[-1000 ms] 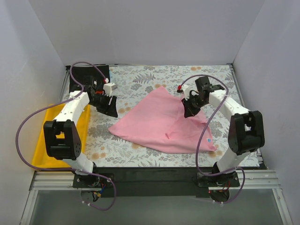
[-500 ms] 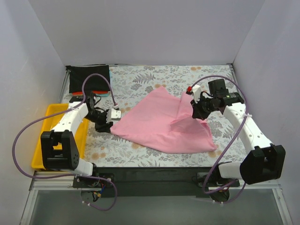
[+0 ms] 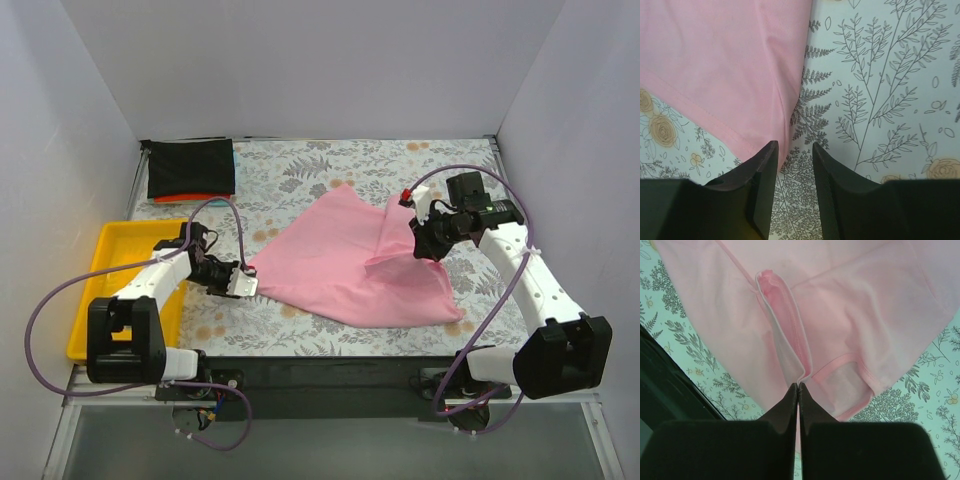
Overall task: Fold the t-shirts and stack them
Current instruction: Flatten the tshirt out
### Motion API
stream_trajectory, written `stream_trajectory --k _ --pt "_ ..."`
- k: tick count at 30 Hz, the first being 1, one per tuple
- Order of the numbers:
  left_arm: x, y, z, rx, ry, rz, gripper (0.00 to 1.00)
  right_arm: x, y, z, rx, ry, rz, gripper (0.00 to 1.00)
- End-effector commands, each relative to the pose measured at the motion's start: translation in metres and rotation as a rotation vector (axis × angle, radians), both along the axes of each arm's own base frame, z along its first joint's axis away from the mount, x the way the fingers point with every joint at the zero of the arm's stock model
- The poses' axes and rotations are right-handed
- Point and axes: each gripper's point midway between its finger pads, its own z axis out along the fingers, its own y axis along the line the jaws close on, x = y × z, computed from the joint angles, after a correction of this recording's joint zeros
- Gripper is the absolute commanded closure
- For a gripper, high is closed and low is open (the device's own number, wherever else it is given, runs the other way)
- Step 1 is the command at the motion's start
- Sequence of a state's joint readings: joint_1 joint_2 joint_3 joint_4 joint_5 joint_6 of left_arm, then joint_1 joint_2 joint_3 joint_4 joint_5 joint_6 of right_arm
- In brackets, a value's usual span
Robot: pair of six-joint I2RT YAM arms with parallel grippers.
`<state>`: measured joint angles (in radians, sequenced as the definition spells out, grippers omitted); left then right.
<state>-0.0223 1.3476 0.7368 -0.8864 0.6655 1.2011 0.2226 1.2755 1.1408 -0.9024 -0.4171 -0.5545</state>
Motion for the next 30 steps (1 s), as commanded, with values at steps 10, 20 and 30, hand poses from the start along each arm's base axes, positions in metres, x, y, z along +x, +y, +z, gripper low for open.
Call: stream_trajectory --k 10,20,30 --pt "0.032 0.01 -0.017 0.067 -0.1 -0.026 0.65 0.0 -0.006 0.016 -0.008 -0.044 -0.002 0.99" --pt "0.048 0.017 -0.029 0.092 -0.108 0.042 0.68 0.005 -0.008 0.02 -0.013 -0.062 0.001 0.99" --pt "0.057 0.009 -0.005 0.038 -0.132 0.073 1.0 0.02 -0.01 0.045 -0.005 -0.135 -0.02 0.99"
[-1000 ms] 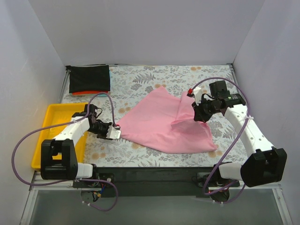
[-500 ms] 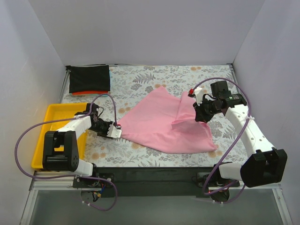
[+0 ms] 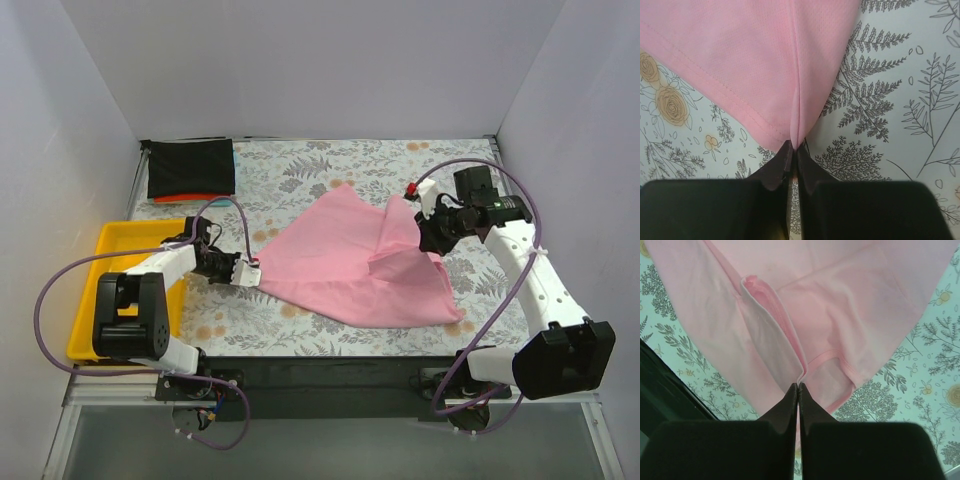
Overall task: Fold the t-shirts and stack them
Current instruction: Flatten the tshirt out
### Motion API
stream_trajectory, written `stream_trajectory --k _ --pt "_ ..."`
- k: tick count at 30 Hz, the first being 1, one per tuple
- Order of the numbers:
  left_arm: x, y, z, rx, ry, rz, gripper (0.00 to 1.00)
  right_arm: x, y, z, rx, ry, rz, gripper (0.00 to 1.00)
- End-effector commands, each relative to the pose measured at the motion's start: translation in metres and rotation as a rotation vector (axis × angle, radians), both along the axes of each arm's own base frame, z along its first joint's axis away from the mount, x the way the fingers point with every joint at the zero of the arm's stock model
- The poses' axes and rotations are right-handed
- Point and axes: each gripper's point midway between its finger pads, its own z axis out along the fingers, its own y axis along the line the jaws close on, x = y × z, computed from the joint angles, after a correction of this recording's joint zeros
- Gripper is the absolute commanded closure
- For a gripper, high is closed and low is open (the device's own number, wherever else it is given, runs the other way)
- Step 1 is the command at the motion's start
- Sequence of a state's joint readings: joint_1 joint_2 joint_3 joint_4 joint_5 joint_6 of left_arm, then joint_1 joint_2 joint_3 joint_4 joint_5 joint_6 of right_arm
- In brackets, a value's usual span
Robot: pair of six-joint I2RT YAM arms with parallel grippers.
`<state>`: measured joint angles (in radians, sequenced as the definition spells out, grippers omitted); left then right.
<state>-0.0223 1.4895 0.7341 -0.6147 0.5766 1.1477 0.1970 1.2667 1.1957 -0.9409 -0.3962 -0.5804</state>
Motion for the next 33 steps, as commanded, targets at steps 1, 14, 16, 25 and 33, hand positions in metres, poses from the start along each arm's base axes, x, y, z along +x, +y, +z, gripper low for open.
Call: stream_trajectory --k 1,14,16,25,33 --pt "0.004 -0.009 0.033 -0.076 -0.019 0.036 1.0 0.022 -0.002 0.042 0.017 -0.132 -0.015 0.99" --pt "0.089 -0.037 0.316 -0.645 -0.107 0.593 1.0 0.076 -0.065 0.29 0.015 -0.83 -0.316 0.99" --pt "0.079 -0.037 0.355 -0.731 -0.14 0.644 1.0 0.059 -0.07 0.328 0.032 -0.941 -0.346 0.99" --pt "-0.021 -0.019 0.492 -0.947 -0.537 0.635 1.0 -0.071 -0.106 0.449 0.108 -1.412 -0.534 0.99" --pt "-0.085 -0.009 0.561 -1.036 -0.778 0.572 1.0 -0.15 -0.107 0.508 0.158 -1.661 -0.503 0.99"
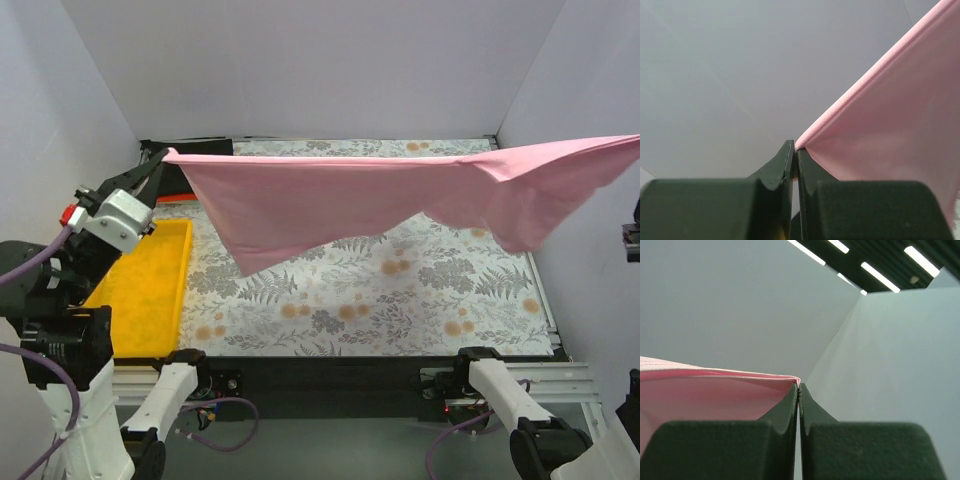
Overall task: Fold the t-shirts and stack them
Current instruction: Flatten the tshirt out
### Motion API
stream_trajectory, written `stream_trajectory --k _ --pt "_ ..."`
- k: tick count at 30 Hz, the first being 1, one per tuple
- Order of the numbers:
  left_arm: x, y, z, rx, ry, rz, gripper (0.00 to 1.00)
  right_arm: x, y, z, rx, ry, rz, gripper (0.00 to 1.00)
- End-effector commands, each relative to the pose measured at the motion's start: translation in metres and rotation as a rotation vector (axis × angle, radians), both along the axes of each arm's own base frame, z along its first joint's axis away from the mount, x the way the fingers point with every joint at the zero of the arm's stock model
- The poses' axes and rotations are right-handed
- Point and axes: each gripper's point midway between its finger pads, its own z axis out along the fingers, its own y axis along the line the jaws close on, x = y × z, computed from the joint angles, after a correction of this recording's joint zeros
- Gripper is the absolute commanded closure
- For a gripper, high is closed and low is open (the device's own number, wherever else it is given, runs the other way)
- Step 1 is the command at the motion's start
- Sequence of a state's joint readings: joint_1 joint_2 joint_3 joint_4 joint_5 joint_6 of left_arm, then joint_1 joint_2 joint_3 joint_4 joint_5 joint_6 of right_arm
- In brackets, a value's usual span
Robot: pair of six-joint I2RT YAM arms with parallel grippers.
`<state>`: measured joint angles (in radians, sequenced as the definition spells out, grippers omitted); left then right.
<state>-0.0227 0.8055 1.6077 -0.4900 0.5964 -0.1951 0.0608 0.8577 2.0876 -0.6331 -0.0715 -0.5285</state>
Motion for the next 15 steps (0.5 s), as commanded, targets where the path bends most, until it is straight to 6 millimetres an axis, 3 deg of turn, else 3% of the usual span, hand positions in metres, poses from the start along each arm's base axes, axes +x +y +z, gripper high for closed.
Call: stream_trajectory --k 1,3,4,6,9,11,13,14,15 --pt "0.013 0.013 0.017 -0.049 -0.01 0.072 1.0 0.002 -0.007 0.029 -0.004 -0.087 -0.044 0.99" --pt "0.012 0.016 0.026 -0.063 -0.01 0.092 1.0 0.012 -0.005 0.032 -0.028 -0.09 -0.046 0.99" --pt "0.021 0.016 0.023 -0.061 0.012 0.094 1.0 0.023 -0.004 0.027 -0.039 -0.072 -0.047 0.99" --pt "0.031 0.016 0.014 -0.046 0.049 0.095 1.0 0.038 0.0 0.026 -0.07 -0.073 -0.044 0.99" --pt "0.054 0.018 -0.007 -0.032 0.108 0.112 1.0 0.077 0.006 0.004 -0.114 -0.011 -0.031 0.99" --pt "0.068 0.02 -0.02 -0.018 0.149 0.126 1.0 0.107 0.012 -0.022 -0.137 0.056 -0.007 0.99" --pt "0.086 0.017 -0.05 0.02 0.227 0.117 1.0 0.123 0.02 -0.04 -0.162 0.086 0.028 0.99" --pt "0.091 0.015 -0.063 0.035 0.262 0.105 1.0 0.147 0.025 -0.074 -0.178 0.167 0.051 0.99" --pt "0.1 0.014 -0.09 0.05 0.323 0.095 1.0 0.152 0.028 -0.087 -0.193 0.189 0.068 0.99"
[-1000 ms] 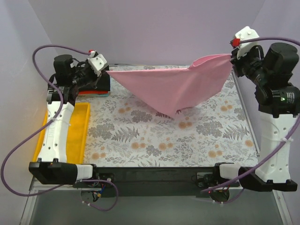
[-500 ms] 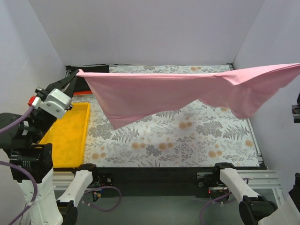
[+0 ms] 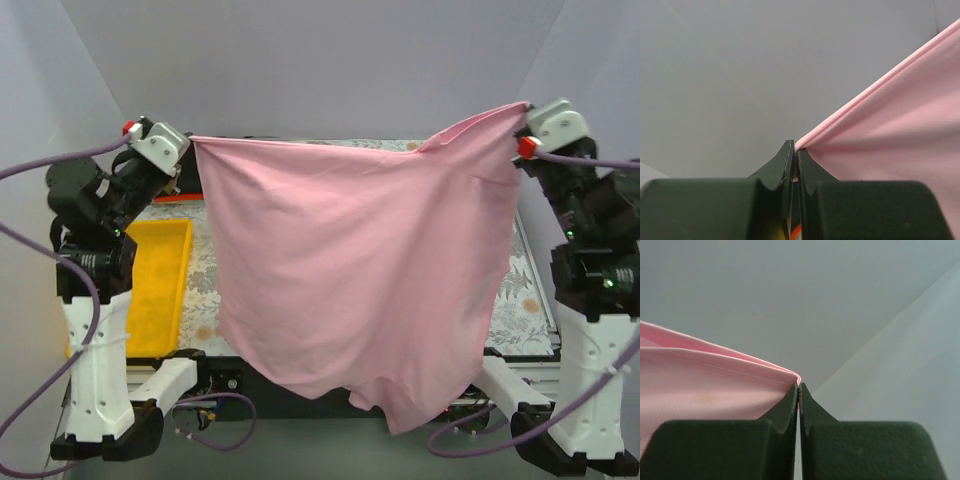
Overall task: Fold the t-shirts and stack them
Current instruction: Flatten the tshirt out
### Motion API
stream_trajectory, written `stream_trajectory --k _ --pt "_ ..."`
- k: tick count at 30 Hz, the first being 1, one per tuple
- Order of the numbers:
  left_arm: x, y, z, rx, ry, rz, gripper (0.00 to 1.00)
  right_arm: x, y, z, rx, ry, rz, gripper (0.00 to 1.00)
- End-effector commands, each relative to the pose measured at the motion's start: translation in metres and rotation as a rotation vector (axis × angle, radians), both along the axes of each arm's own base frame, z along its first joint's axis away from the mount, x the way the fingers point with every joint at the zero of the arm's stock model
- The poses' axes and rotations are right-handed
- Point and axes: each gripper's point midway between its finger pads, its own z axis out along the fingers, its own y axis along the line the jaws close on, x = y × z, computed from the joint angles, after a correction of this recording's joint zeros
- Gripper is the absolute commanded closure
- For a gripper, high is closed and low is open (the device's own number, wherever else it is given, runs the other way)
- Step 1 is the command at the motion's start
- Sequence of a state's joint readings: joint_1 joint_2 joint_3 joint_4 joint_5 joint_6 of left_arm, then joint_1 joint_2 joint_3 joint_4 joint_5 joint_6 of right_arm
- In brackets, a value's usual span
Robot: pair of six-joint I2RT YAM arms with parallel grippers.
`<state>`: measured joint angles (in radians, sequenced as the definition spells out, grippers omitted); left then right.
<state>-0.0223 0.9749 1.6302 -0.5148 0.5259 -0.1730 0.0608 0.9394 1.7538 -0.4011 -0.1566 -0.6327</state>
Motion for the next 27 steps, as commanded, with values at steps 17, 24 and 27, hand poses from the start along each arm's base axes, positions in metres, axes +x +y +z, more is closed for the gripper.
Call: stream_trajectory --k 17,24,27 --pt "0.164 -0.006 -0.385 0.171 0.843 -0.05 1.0 0.209 0.036 -0.331 -0.13 0.589 0.14 0.99" --pt "0.229 -0.004 -0.444 0.184 0.929 -0.029 1.0 0.272 0.039 -0.372 -0.128 0.677 0.114 0.99" --pt "0.252 -0.003 -0.457 0.196 0.941 -0.015 1.0 0.301 0.035 -0.374 -0.122 0.678 0.084 0.99"
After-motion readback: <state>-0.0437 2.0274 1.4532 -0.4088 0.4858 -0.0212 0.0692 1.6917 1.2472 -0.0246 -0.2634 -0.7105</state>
